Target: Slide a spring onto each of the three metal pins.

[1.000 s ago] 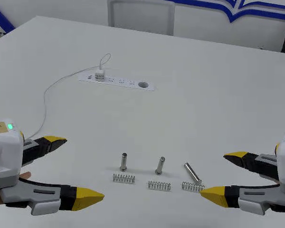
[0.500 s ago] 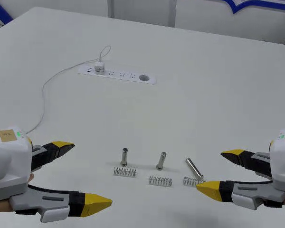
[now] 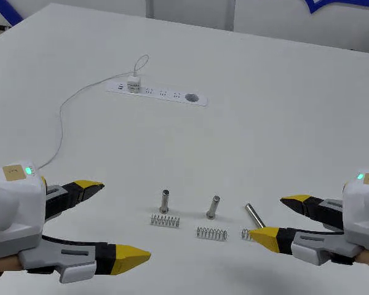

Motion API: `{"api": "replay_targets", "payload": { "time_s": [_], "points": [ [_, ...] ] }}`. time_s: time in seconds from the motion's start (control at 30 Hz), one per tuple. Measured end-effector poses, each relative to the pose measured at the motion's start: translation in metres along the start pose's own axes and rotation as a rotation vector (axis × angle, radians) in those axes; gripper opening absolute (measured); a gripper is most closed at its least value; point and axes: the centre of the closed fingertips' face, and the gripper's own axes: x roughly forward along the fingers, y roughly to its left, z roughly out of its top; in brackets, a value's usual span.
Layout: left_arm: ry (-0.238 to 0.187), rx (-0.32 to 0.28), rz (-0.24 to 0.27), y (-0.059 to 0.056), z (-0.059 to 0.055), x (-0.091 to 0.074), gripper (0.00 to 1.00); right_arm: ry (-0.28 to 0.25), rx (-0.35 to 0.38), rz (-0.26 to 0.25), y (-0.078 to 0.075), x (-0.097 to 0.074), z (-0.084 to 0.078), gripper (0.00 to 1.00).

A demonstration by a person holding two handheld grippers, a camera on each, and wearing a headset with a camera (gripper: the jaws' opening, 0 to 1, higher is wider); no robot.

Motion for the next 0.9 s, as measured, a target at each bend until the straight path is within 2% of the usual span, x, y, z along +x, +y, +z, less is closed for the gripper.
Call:
{"api": "replay_targets", "payload": {
  "time_s": [0.13,0.23,0.33,0.47,0.77,0.9],
  "points": [
    [-0.006,0.005,0.010,0.001,0.003,0.001,0.91,0.030,-0.012,-0.012,-0.003,0.010,-0.005,0.57],
    [-0.010,0.006,0.014,0.002,0.005,0.000,0.90,0.037,0.008,-0.023,-0.008,0.014,-0.006,0.56],
    [-0.018,0.013,0.029,0.005,0.007,0.000,0.91,0.035,0.072,-0.045,-0.015,0.019,-0.008,0.54],
    [-0.020,0.007,0.041,0.008,0.008,-0.002,0.90,0.031,0.150,-0.071,-0.025,0.025,-0.012,0.45],
    [-0.033,-0.001,0.073,0.017,0.007,-0.006,0.92,0.056,0.157,-0.079,-0.032,0.034,-0.017,0.44],
    [-0.023,0.000,0.075,0.018,0.005,-0.007,0.92,0.082,0.138,-0.078,-0.036,0.040,-0.023,0.42]
  ]
}}
